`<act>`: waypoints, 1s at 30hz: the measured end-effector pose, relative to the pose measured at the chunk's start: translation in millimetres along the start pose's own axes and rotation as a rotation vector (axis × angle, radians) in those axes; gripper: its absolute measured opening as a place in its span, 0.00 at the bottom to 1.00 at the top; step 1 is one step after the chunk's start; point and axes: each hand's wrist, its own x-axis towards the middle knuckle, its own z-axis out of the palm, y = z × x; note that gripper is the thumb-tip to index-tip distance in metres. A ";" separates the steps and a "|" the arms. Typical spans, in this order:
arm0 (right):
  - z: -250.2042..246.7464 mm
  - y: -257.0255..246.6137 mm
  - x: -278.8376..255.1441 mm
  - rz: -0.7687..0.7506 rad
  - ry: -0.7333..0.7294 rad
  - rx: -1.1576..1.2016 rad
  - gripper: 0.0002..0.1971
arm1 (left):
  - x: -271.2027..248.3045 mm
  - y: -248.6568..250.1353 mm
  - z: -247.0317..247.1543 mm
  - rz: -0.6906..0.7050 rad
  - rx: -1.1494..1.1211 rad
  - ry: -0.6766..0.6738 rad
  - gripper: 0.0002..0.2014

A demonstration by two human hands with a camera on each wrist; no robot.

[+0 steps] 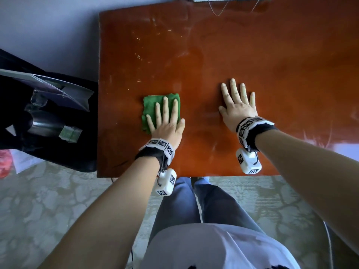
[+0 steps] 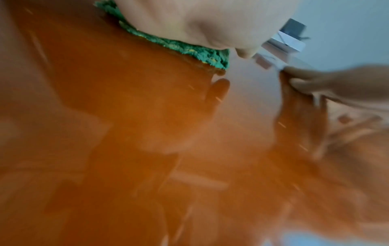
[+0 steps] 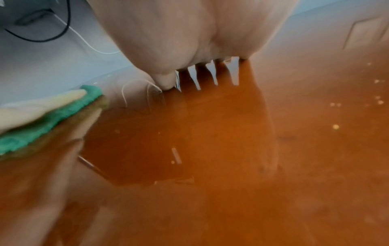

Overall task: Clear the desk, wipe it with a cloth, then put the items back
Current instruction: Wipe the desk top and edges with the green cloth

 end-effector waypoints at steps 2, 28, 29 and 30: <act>-1.0 -1.4 0.3 -0.006 0.011 0.004 0.33 | -22.2 29.8 15.7 0.121 0.034 -0.011 0.33; 1.1 0.7 -6.7 -0.018 0.024 0.026 0.34 | -87.6 47.2 52.0 0.222 0.070 -0.026 0.34; 1.4 2.2 -10.2 -0.029 0.029 0.034 0.34 | -94.4 62.0 57.8 0.264 0.086 -0.037 0.34; 2.8 4.2 -14.7 -0.048 0.030 0.042 0.33 | -98.0 69.7 61.2 0.281 0.091 -0.032 0.34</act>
